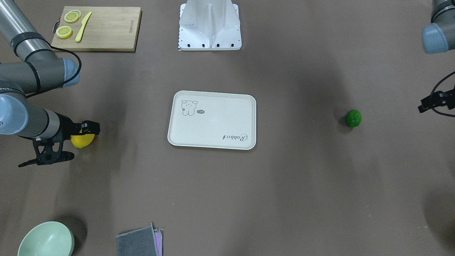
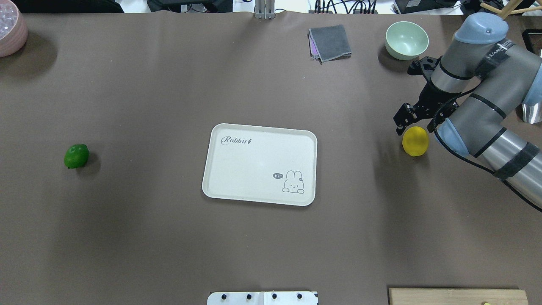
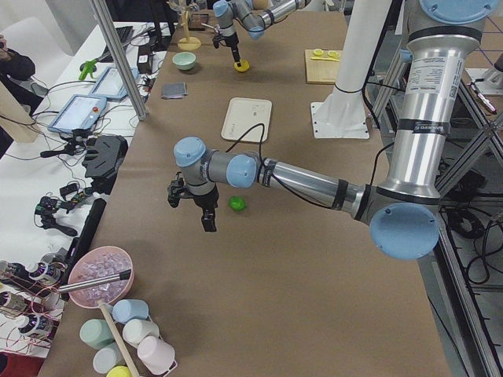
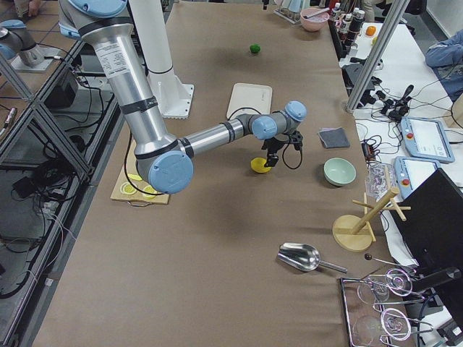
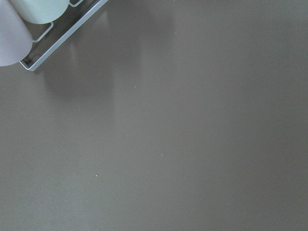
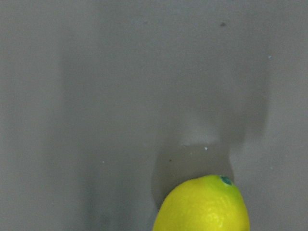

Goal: Place all lemons on tray

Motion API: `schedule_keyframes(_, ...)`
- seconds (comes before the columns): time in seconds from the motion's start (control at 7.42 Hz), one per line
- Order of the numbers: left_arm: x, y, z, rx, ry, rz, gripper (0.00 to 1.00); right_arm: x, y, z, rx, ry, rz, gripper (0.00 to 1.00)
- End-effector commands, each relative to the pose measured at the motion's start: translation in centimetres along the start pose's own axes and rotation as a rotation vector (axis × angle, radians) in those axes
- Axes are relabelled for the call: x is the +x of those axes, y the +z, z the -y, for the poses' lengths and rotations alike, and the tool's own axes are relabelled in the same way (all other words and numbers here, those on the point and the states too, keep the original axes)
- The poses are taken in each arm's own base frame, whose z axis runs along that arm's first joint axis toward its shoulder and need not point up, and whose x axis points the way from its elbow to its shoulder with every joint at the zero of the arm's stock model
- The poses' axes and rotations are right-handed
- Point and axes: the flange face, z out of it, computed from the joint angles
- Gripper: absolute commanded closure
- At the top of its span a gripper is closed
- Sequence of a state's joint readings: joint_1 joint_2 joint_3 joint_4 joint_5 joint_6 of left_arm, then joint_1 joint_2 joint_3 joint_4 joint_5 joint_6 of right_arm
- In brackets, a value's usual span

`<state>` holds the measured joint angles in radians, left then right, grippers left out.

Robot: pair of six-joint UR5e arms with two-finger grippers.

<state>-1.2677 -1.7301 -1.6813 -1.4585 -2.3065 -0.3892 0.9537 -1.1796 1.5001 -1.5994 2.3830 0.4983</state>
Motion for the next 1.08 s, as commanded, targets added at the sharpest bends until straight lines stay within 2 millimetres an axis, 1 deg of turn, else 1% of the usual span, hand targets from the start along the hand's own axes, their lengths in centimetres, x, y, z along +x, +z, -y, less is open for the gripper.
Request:
schedule_keyframes(0.0,9.3,3.7,2.3,-0.06,-0.022,0.002,0.02,1.1,-0.2,0.2,-0.002,0.012,0.002,0.0)
schedule_keyframes(0.13,10.9,4.1,2.2,-0.065,-0.007,-0.004,0.02,2.2,-0.7,0.7,0.004,0.013,0.002,0.0)
schedule_keyframes(0.27,11.9,4.6,1.7,-0.074,0.007,-0.011,0.02,2.2,0.0,0.7,-0.006,0.014,-0.003,0.0)
schedule_keyframes(0.4,12.9,5.5,1.2,-0.084,0.041,-0.012,0.02,1.6,0.9,0.8,-0.021,0.009,-0.006,0.0)
schedule_keyframes(0.54,14.1,6.4,0.6,-0.086,0.081,-0.021,0.02,1.3,1.0,1.1,-0.023,0.003,-0.008,0.01)
schedule_keyframes(0.67,14.2,6.9,0.3,-0.087,0.093,-0.023,0.02,0.9,2.3,1.0,-0.042,-0.002,-0.014,0.01)
schedule_keyframes(0.81,14.6,8.0,-0.1,-0.105,0.101,-0.019,0.02,0.4,2.7,0.9,-0.048,-0.01,-0.018,0.01)
schedule_keyframes(0.94,14.8,9.3,-0.4,-0.126,0.122,-0.012,0.02,0.3,3.2,0.9,-0.057,-0.008,-0.017,0.11)
